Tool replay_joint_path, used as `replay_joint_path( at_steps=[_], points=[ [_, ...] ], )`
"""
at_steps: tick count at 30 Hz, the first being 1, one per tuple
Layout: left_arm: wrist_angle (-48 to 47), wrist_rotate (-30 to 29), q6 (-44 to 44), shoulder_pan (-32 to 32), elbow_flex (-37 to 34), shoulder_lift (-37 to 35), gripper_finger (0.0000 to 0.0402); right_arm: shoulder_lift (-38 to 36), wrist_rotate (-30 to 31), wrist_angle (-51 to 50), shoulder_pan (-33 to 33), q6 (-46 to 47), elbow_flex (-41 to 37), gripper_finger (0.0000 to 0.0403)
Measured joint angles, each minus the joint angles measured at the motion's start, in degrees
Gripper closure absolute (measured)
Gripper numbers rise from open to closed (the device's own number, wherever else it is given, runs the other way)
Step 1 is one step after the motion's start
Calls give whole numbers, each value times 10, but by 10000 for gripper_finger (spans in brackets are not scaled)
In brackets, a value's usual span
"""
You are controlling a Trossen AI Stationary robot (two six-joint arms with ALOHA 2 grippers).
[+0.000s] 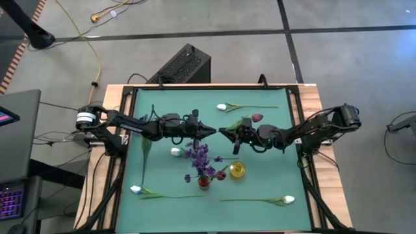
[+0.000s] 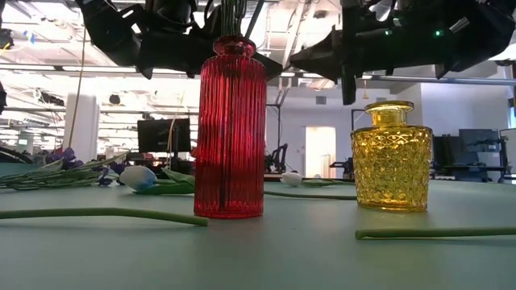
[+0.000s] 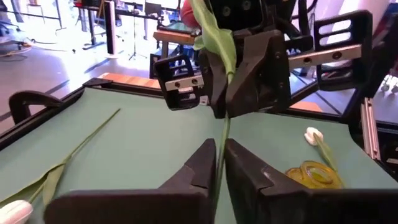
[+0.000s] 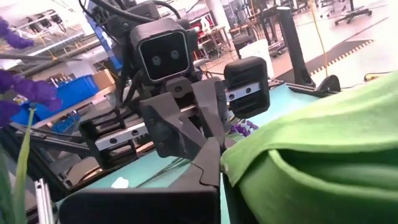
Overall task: Sort flowers into vase by color
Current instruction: Put the red flower into the red flower vase
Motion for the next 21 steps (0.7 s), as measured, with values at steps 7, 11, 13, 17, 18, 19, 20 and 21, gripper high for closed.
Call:
replay_joint_path(
  at_steps=[7,11,13,17,18,19,20,21],
  points=[
    [-61,14,38,1,0,-37,288,-60,-33,-79,-1,0,0,377],
    [-177,-14,55,1,0,-98,239,-130,-33,-170,6,-16,0,376],
    [-239,-38,62,1,0,-134,224,-170,-33,-211,9,-30,0,376],
    [-352,-69,59,0,0,-199,213,-248,-33,-302,20,-48,0,376],
    [-373,-72,52,-2,0,-215,212,-266,-33,-330,23,-50,0,376],
    [-401,-75,44,-4,0,-229,212,-283,-33,-359,25,-50,0,376],
    [-420,-78,34,-6,0,-242,212,-300,-32,-385,28,-50,0,376],
    [-442,-82,23,-10,0,-254,212,-316,-33,-410,29,-50,0,376]
  ],
)
